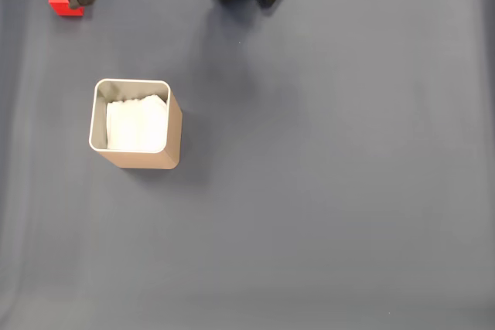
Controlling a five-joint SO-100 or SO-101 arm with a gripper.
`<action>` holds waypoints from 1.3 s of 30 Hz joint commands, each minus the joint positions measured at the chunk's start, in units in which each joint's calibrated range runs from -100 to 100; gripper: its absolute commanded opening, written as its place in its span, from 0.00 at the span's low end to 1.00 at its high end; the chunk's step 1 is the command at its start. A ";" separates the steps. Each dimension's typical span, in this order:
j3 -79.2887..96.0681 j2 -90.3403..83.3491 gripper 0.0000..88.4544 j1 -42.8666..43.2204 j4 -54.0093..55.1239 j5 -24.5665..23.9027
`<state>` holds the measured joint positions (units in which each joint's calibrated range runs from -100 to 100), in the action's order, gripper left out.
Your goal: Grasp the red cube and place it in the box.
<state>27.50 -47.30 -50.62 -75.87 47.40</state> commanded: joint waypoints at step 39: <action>-9.27 21.90 0.31 -17.79 6.57 -4.30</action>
<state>18.12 -25.19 -67.38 -71.57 43.64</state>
